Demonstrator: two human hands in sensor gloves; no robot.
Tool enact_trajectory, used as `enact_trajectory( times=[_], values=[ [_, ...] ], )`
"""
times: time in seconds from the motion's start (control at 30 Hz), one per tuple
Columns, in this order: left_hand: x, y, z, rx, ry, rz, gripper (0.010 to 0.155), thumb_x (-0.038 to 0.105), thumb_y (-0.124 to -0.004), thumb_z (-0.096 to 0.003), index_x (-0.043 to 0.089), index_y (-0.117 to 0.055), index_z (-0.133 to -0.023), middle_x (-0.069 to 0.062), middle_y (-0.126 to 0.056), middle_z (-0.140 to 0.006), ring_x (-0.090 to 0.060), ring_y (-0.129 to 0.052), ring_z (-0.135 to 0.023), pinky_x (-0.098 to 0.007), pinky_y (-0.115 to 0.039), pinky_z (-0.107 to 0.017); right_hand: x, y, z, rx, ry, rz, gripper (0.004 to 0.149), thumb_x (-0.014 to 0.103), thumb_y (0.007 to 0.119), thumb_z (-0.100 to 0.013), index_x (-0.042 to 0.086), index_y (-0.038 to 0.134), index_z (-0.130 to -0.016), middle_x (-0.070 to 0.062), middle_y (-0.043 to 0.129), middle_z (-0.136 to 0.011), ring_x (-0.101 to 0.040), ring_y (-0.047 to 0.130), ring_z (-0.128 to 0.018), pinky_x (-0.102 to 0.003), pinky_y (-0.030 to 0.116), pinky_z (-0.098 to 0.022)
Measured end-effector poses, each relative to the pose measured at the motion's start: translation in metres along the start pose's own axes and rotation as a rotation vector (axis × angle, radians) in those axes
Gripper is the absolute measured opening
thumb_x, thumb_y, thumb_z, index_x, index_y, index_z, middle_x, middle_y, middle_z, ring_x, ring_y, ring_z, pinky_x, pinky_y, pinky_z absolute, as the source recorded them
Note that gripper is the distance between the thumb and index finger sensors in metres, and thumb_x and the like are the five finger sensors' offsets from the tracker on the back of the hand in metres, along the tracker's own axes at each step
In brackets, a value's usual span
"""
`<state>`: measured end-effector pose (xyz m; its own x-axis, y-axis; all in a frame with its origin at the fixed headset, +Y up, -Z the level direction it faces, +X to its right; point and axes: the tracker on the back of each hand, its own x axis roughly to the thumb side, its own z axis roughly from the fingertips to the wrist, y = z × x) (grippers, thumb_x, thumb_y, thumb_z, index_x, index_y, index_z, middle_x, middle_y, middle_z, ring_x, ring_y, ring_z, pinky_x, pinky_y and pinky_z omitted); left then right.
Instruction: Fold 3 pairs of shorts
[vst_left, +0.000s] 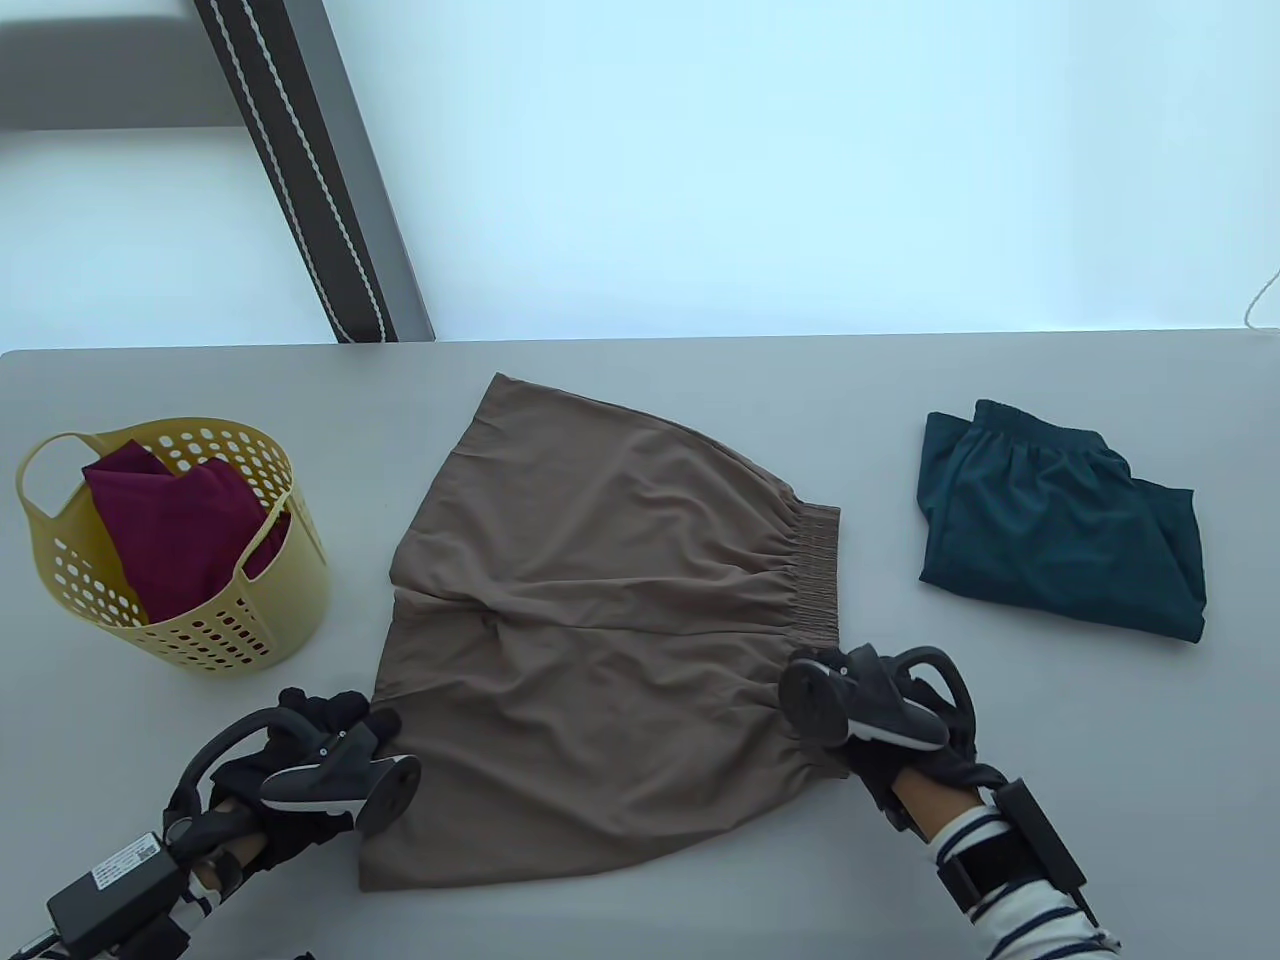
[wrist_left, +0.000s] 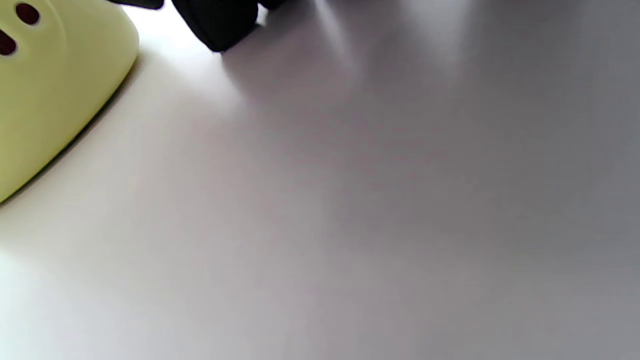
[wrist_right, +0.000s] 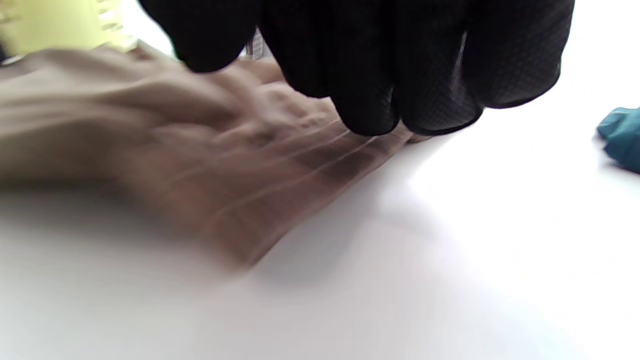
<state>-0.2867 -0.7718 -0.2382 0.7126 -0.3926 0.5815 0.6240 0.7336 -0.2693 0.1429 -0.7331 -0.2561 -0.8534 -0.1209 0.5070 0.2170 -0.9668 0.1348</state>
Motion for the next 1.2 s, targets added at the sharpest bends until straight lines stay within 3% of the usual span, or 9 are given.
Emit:
enact_trajectory(
  times=[0.1,0.27,0.33,0.57,0.7,0.77,0.87,1.03,1.2],
  values=[
    [0.000,0.007,0.001,0.069,0.019,0.010,0.077,0.058,-0.048,-0.0392,0.014,-0.038,-0.101,-0.016,-0.054,-0.101,-0.039,-0.071,-0.090,-0.068,-0.058,-0.070,0.018,0.016,0.018,0.179,-0.076,0.109,0.078,0.054,0.068,-0.040,0.005,0.055,-0.100,-0.027,0.059,-0.099,-0.049,0.078,-0.083,-0.059,0.068,-0.056],
    [0.007,0.017,0.004,0.206,0.050,-0.067,0.047,0.054,-0.061,-0.0392,0.033,-0.065,-0.081,0.008,-0.080,-0.084,-0.019,-0.092,-0.079,-0.059,-0.068,-0.071,0.033,0.021,0.022,-0.071,-0.095,0.365,0.059,0.040,0.077,-0.037,0.010,0.069,-0.088,-0.019,0.081,-0.083,-0.029,0.099,-0.067,-0.048,0.079,-0.052],
    [0.010,0.019,0.005,0.243,0.051,-0.091,0.043,0.053,-0.064,-0.0397,0.035,-0.070,-0.078,0.010,-0.083,-0.081,-0.017,-0.095,-0.076,-0.058,-0.069,-0.072,0.028,0.019,0.015,-0.112,-0.048,0.313,0.048,0.033,0.076,-0.040,0.015,0.074,-0.084,-0.015,0.085,-0.078,-0.026,0.102,-0.061,-0.046,0.081,-0.051],
    [-0.011,0.043,0.015,0.320,0.120,-0.126,0.041,0.057,-0.066,-0.0392,0.037,-0.073,-0.075,0.013,-0.086,-0.078,-0.015,-0.097,-0.074,-0.057,-0.069,-0.072,-0.008,-0.018,0.013,-0.221,0.109,0.132,0.045,0.031,0.078,-0.039,0.020,0.078,-0.083,-0.006,0.094,-0.072,-0.024,0.103,-0.055,-0.046,0.081,-0.049],
    [-0.026,0.077,0.049,0.223,-0.139,0.116,0.042,0.059,-0.069,-0.0366,0.037,-0.078,-0.071,0.008,-0.082,-0.084,-0.019,-0.093,-0.079,-0.058,-0.067,-0.073,-0.026,-0.053,0.029,0.182,0.002,-0.003,0.045,0.032,0.079,-0.038,0.027,0.078,-0.083,-0.001,0.093,-0.078,-0.024,0.101,-0.065,-0.049,0.077,-0.055],
    [-0.032,0.095,0.072,0.224,-0.253,0.190,0.042,0.059,-0.070,-0.0370,0.035,-0.081,-0.070,0.006,-0.081,-0.087,-0.022,-0.092,-0.081,-0.060,-0.066,-0.073,-0.040,-0.068,0.040,0.173,-0.005,-0.199,0.045,0.031,0.080,-0.038,0.024,0.079,-0.083,-0.004,0.094,-0.076,-0.026,0.101,-0.064,-0.050,0.077,-0.054],
    [-0.046,0.117,0.084,0.308,-0.239,0.197,0.043,0.060,-0.070,-0.0383,0.034,-0.082,-0.070,0.005,-0.081,-0.090,-0.023,-0.092,-0.083,-0.060,-0.067,-0.073,-0.061,-0.081,0.042,0.076,0.046,-0.299,0.047,0.030,0.079,-0.040,0.020,0.079,-0.085,-0.006,0.095,-0.074,-0.029,0.101,-0.062,-0.052,0.076,-0.053],
    [-0.067,0.141,0.055,0.354,-0.101,0.230,0.043,0.057,-0.066,-0.0430,0.031,-0.080,-0.075,0.000,-0.078,-0.093,-0.026,-0.090,-0.084,-0.062,-0.066,-0.072,-0.082,-0.073,0.011,-0.034,0.247,-0.287,0.048,0.031,0.079,-0.040,0.016,0.079,-0.086,-0.009,0.095,-0.069,-0.030,0.100,-0.057,-0.053,0.075,-0.052],
    [-0.073,0.132,-0.006,0.258,0.115,0.175,0.043,0.052,-0.062,-0.0469,0.027,-0.073,-0.081,-0.006,-0.070,-0.098,-0.029,-0.086,-0.086,-0.062,-0.066,-0.071,-0.090,-0.039,-0.032,-0.082,0.452,-0.267,0.050,0.034,0.076,-0.041,0.016,0.076,-0.088,-0.010,0.092,-0.074,-0.032,0.097,-0.062,-0.054,0.073,-0.054]
  ],
)
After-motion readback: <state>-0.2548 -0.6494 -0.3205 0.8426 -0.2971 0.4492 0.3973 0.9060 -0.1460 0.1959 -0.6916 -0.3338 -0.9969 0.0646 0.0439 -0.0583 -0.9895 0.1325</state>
